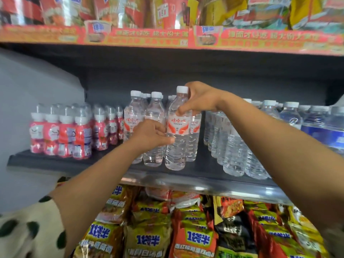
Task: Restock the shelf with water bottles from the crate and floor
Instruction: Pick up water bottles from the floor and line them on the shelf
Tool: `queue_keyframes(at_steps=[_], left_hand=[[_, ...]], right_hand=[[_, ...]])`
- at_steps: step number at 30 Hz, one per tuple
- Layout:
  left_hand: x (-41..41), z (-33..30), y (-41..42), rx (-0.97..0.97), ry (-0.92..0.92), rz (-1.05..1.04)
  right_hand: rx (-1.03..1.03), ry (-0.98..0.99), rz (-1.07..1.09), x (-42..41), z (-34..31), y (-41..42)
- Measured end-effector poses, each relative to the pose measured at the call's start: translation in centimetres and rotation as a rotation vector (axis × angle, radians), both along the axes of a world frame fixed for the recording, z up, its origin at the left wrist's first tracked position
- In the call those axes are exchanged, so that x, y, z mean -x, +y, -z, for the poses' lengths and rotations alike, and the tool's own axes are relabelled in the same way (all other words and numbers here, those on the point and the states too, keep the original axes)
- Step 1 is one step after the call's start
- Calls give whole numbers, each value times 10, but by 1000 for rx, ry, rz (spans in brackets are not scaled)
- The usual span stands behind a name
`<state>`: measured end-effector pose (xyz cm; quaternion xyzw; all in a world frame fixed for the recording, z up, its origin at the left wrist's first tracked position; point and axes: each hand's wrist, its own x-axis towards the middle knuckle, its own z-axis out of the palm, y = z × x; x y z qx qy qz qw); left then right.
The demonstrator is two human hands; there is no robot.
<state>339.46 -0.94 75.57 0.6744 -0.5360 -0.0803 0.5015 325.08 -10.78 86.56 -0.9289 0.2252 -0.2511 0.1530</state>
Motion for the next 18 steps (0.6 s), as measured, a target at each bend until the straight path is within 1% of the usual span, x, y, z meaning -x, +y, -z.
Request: queue_keyframes(at_steps=[4,9,12,16,18], left_hand=[[-4,5,-10,16,-21,-70],[-2,10,-14,23,-151,-180],[1,17,-16,47,-146,-206],[6,26,-16,37,-200,-239],[8,32,-16,24,-223,-249]], right_hand=[[5,35,-14,-12,-2,-15],[8,71,-37,-19,5,-29],[-18,87,-72,-20,6,-35],[-62,198,-77,-18,-2,-39],[-17,219,-69,-17,-8,-36]])
